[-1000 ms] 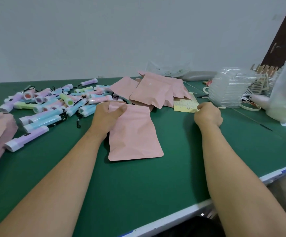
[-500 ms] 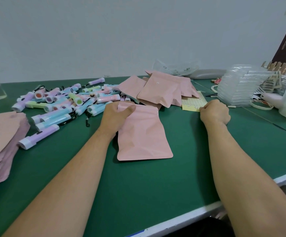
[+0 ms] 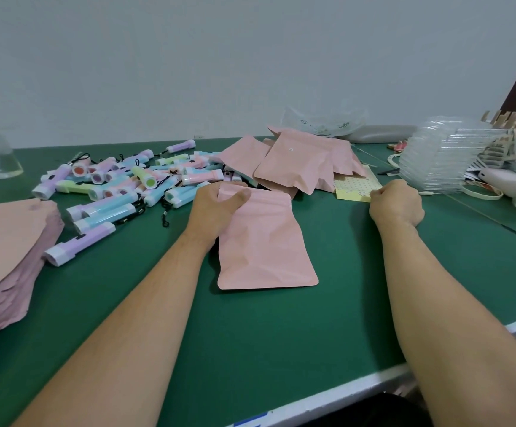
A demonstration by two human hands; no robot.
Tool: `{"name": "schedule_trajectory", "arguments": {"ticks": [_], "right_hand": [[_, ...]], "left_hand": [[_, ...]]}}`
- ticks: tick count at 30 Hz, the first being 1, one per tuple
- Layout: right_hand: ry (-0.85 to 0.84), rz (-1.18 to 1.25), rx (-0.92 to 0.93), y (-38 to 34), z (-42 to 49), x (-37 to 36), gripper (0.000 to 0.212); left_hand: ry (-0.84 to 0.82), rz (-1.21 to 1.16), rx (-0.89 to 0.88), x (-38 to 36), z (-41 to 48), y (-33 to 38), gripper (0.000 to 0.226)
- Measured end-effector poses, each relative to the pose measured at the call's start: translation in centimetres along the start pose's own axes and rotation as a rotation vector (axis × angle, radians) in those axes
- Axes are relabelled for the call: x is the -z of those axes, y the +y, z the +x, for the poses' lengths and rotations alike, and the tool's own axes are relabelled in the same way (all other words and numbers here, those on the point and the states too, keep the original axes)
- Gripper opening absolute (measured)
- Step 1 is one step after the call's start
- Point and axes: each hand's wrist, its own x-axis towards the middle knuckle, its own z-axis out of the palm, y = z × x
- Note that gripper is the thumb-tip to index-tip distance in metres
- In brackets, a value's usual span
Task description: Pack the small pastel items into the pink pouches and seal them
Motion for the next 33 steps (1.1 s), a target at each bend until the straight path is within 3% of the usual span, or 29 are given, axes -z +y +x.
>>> {"name": "schedule_trajectory", "arguments": {"ticks": [2,8,13,17,22,25,33], "right_hand": [[0.030,0.035,0.031,-0.1,-0.1,0.0,0.030],[-0.027,0.384,0.219,-2.0,-1.2,-0.4,0.029],[-0.429,0.898,0.234,-5.0,-4.2,0.8,0.020],[-0.699,1.060,0.326,-7.9,-7.9,1.0,0.022],[-0.708,0.889,0.519,-9.9,-11.5,0.3,0.031],[-0.698,0.875,0.557,-10.1,-12.3,0.2,0.035],[-0.632,0.883,0.554,-10.2,-12.6,-0.4,0.042]], "left_hand": [[-0.008,-0.017,-0.007,0.0,0.0,-0.1,0.007],[0.014,0.033,-0.025,-0.2,0.6,-0.6,0.044],[0.007,0.036,-0.095,-0.2,0.5,-1.0,0.068],[-0.078,0.056,-0.151,-0.1,0.5,-1.0,0.040],[-0.113,0.002,-0.141,1.0,0.4,-1.1,0.026],[-0.090,-0.113,-0.041,1.2,0.4,-0.8,0.011],[-0.223,-0.219,-0.012,1.1,-0.1,-0.5,0.028]]}}
